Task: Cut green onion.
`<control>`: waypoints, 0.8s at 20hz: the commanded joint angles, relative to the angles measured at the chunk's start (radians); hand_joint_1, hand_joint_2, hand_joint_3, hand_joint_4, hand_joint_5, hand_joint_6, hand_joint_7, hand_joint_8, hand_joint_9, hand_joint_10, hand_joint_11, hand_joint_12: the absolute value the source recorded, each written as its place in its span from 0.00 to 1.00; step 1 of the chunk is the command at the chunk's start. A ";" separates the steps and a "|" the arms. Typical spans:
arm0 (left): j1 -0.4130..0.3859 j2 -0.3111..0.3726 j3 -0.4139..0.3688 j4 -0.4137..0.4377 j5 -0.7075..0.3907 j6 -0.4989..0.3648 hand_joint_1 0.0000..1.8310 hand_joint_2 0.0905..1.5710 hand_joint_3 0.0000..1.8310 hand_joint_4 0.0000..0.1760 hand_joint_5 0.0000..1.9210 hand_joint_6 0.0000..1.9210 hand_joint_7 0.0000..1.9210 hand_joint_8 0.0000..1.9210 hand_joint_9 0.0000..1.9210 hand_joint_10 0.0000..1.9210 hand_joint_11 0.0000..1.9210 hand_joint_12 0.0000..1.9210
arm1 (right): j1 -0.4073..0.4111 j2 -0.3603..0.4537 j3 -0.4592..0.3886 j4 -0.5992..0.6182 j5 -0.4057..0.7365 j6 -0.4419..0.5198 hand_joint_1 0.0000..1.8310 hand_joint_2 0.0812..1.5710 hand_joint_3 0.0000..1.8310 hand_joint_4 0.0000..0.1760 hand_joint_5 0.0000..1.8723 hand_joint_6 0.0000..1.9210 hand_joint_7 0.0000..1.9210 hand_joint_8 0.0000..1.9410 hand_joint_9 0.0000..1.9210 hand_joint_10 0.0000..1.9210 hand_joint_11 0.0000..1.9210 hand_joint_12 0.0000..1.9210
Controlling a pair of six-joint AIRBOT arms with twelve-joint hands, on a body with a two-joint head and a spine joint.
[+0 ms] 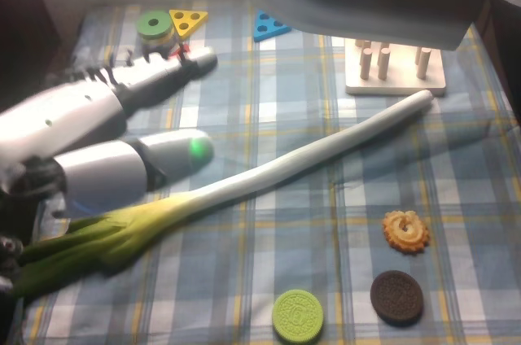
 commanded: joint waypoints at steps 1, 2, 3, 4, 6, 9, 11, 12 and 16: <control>-0.004 0.008 -0.003 -0.004 -0.185 -0.005 0.00 0.85 0.00 0.00 0.00 0.00 0.00 0.00 0.00 0.00 0.00 0.00 | 0.020 0.005 0.017 0.027 0.097 0.006 0.21 1.00 0.02 0.40 0.32 1.00 0.49 1.00 0.62 1.00 0.68 1.00; -0.001 0.012 -0.004 -0.009 -0.206 -0.005 0.00 0.85 0.00 0.00 0.00 0.00 0.00 0.00 0.00 0.00 0.00 0.00 | 0.026 0.000 0.028 0.023 0.074 0.002 0.21 1.00 0.01 0.50 0.30 1.00 0.47 1.00 0.59 1.00 0.65 1.00; 0.002 0.015 -0.006 -0.012 -0.220 -0.006 0.00 0.85 0.00 0.00 0.00 0.00 0.00 0.00 0.00 0.00 0.00 0.00 | 0.036 -0.003 0.034 0.018 0.052 -0.011 0.21 1.00 0.01 0.50 0.30 1.00 0.47 1.00 0.59 1.00 0.65 1.00; 0.006 0.019 -0.008 -0.016 -0.235 -0.007 0.00 0.84 0.00 0.00 0.00 0.00 0.01 0.00 0.00 0.00 0.00 0.00 | 0.051 -0.005 0.040 0.002 0.027 -0.019 0.21 1.00 0.01 0.46 0.29 1.00 0.46 1.00 0.58 1.00 0.64 1.00; 0.019 0.024 -0.012 -0.032 -0.263 -0.008 0.00 0.83 0.00 0.00 0.00 0.00 0.01 0.00 0.00 0.00 0.00 0.00 | 0.094 -0.013 0.052 -0.046 -0.021 -0.019 0.21 0.99 0.00 0.06 0.28 1.00 0.50 1.00 0.65 1.00 0.70 1.00; 0.036 0.026 -0.002 -0.051 -0.300 -0.061 0.00 0.81 0.00 0.00 0.00 0.00 0.00 0.00 0.00 0.00 0.00 0.00 | 0.146 -0.024 0.065 -0.109 -0.075 -0.019 0.19 1.00 0.00 0.04 0.25 1.00 0.40 1.00 0.55 1.00 0.61 1.00; 0.046 0.025 0.012 -0.051 -0.315 -0.126 0.00 0.81 0.00 0.00 0.00 0.00 0.00 0.00 0.00 0.00 0.00 0.00 | 0.157 -0.026 0.071 -0.122 -0.089 -0.019 0.21 1.00 0.00 0.11 0.26 1.00 0.41 1.00 0.56 1.00 0.62 1.00; 0.050 0.024 0.016 -0.053 -0.319 -0.140 0.00 0.81 0.00 0.00 0.00 0.00 0.00 0.00 0.00 0.00 0.00 0.00 | 0.160 -0.026 0.073 -0.127 -0.095 -0.020 0.21 1.00 0.00 0.19 0.27 1.00 0.43 1.00 0.59 1.00 0.64 1.00; 0.069 0.026 0.014 -0.066 -0.337 -0.154 0.00 0.82 0.00 0.00 0.00 0.00 0.00 0.00 0.00 0.00 0.00 0.00 | 0.161 -0.026 0.079 -0.140 -0.125 -0.033 0.16 0.99 0.00 0.00 0.23 1.00 0.40 1.00 0.55 1.00 0.62 1.00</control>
